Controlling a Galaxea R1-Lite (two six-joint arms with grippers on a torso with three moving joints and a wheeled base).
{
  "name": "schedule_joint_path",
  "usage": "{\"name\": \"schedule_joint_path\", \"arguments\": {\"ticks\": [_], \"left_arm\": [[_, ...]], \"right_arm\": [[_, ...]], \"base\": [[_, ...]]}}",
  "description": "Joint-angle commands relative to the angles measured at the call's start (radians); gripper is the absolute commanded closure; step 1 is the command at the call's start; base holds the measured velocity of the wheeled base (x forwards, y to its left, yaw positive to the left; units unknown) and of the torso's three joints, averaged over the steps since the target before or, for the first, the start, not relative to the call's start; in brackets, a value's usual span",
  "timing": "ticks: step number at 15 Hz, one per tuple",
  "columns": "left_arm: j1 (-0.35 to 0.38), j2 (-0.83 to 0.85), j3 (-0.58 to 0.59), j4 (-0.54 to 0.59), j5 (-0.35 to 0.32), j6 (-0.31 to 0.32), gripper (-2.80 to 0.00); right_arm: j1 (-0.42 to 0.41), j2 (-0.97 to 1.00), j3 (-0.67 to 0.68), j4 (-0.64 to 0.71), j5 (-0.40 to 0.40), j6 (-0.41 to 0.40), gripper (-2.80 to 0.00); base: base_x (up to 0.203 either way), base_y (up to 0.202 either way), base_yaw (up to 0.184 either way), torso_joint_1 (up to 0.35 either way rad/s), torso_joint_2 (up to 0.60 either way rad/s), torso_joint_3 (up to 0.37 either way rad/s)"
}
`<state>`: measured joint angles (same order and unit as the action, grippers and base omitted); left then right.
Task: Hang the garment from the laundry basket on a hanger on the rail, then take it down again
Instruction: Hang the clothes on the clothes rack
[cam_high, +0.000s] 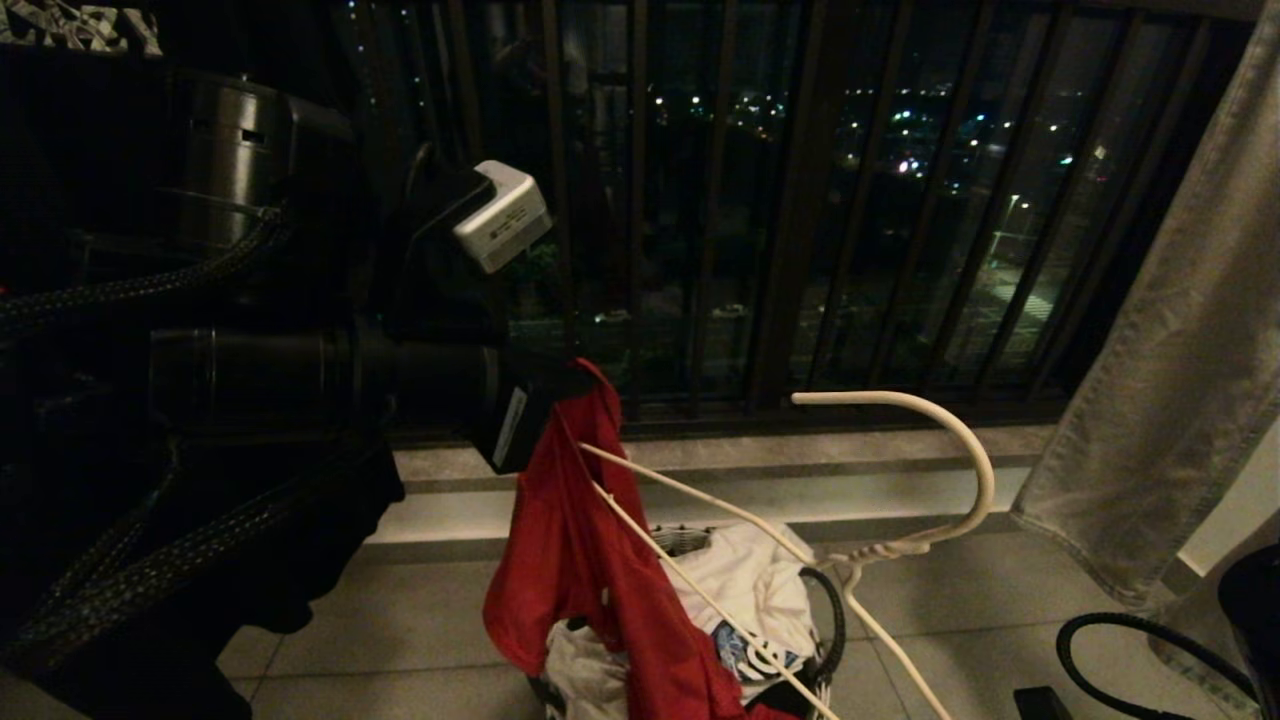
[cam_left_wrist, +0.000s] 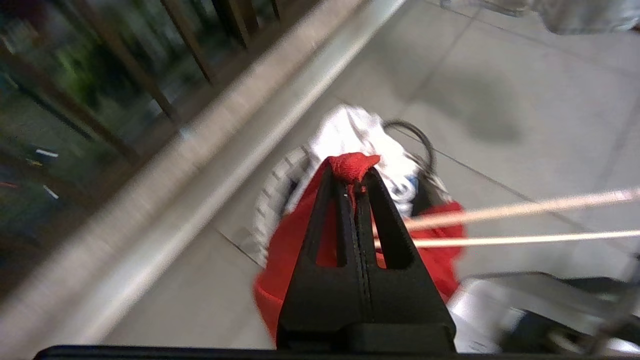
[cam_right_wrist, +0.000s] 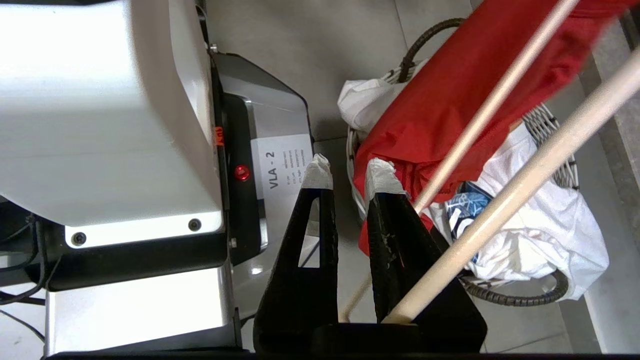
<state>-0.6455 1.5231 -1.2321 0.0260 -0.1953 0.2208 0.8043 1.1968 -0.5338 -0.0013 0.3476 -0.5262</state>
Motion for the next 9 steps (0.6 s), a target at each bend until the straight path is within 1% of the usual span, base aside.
{"name": "schedule_joint_path", "arguments": {"ticks": [1, 3, 5, 7, 9], "left_arm": [[0.001, 0.038, -0.043, 0.001, -0.001, 0.032, 0.0], [0.007, 0.047, -0.076, 0.015, 0.004, 0.116, 0.0], [0.029, 0.021, -0.076, 0.09, 0.005, 0.165, 0.0], [0.046, -0.015, -0.071, 0.17, 0.004, 0.177, 0.0], [0.046, -0.05, -0.042, 0.196, -0.008, 0.178, 0.0]], "right_arm": [[0.007, 0.0, 0.001, 0.0, 0.002, -0.003, 0.0], [0.012, 0.0, 0.002, 0.0, 0.002, -0.003, 0.0], [0.013, -0.003, 0.002, 0.001, 0.002, -0.003, 0.0], [0.021, -0.005, 0.002, 0.001, 0.002, -0.003, 0.0], [0.032, -0.006, 0.003, 0.002, 0.003, -0.003, 0.0]], "base": [[0.0, 0.0, 0.0, 0.0, 0.0, 0.0], [0.0, 0.0, 0.0, 0.0, 0.0, 0.0], [0.0, 0.0, 0.0, 0.0, 0.0, 0.0], [0.0, 0.0, 0.0, 0.0, 0.0, 0.0], [0.0, 0.0, 0.0, 0.0, 0.0, 0.0]]}}
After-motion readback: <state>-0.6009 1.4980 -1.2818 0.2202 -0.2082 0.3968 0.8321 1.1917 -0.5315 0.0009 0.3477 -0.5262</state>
